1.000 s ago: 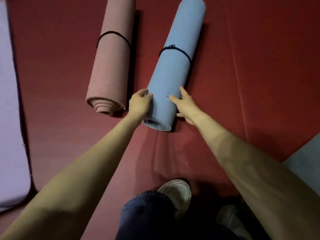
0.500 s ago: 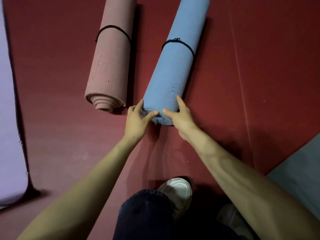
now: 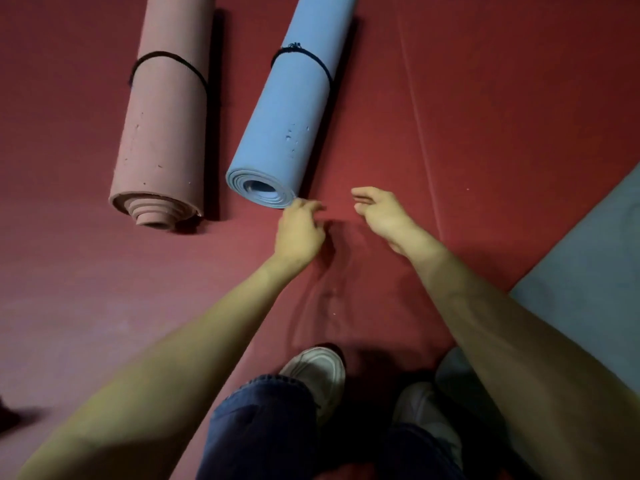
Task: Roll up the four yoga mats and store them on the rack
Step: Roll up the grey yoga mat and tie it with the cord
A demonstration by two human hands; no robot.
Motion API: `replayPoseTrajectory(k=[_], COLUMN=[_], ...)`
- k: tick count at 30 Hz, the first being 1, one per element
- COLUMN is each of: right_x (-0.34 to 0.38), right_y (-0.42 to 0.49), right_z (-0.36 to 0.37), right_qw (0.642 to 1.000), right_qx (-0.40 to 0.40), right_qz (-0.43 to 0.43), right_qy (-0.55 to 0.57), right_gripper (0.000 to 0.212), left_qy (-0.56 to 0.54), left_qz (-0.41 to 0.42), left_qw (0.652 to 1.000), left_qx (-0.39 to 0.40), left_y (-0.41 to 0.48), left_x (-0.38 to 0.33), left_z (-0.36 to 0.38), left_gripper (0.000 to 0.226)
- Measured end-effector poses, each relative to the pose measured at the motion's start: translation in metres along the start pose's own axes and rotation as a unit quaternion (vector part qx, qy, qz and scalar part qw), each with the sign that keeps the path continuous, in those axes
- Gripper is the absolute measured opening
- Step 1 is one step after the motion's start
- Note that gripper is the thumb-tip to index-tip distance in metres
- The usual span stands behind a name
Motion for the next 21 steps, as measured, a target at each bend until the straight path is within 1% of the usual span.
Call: replayPoseTrajectory(k=[2, 3, 4, 6, 9, 13, 16, 18, 20, 21], right_x=[-0.044, -0.068, -0.094, -0.136, -0.184, -0.238, -0.273, -0.293, -0.309, -0.316], right_y=[-0.016, -0.025, -0.035, -0.056, -0.086, -0.118, -0.138, -0.151, -0.162, -0.167], right_z=[-0.025, -0.038, -0.051, -0.071, -0.102, -0.125, -0.138, -0.145, -0.148, -0.147], right_qw=[0.998, 0.997, 0.994, 0.988, 0.981, 0.971, 0.959, 0.953, 0.951, 0.951], right_qx=[-0.01, -0.014, -0.017, -0.027, -0.074, -0.12, -0.159, -0.185, -0.199, -0.194], right_qz=[0.029, 0.051, 0.08, 0.128, 0.156, 0.193, 0.22, 0.23, 0.221, 0.216], right_qy=[-0.046, -0.063, -0.071, -0.082, -0.091, -0.079, -0.079, -0.073, -0.086, -0.105], right_gripper=[0.039, 0.039, 0.039, 0.041, 0.041, 0.041, 0.042, 0.047, 0.052, 0.053], left_qy=[-0.006, -0.004, -0.005, -0.023, -0.027, 0.022, 0.047, 0.073, 0.118, 0.143], left_qz=[-0.006, -0.004, -0.006, -0.029, -0.058, -0.06, -0.066, -0.067, -0.059, -0.055], left_qw=[0.99, 0.984, 0.978, 0.972, 0.961, 0.94, 0.922, 0.914, 0.913, 0.914], left_qx=[0.138, 0.18, 0.207, 0.233, 0.271, 0.335, 0.378, 0.393, 0.385, 0.377], left_y=[-0.02, -0.03, -0.038, -0.049, -0.065, -0.096, -0.118, -0.132, -0.141, -0.143], left_x=[-0.011, -0.019, -0.029, -0.046, -0.072, -0.095, -0.106, -0.108, -0.106, -0.107], left_z=[0.049, 0.069, 0.086, 0.111, 0.15, 0.2, 0.234, 0.255, 0.271, 0.275], left_gripper=[0.028, 0.027, 0.028, 0.028, 0.026, 0.025, 0.028, 0.037, 0.053, 0.06])
Point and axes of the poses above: each hand's wrist, its own y-axis towards the middle knuckle, its own z-axis out of the palm, x = y × z, the point moved 6 cm from there along y, towards the middle knuckle, and after that the axes turned 9 degrees about -y, right-handed, at the moved point
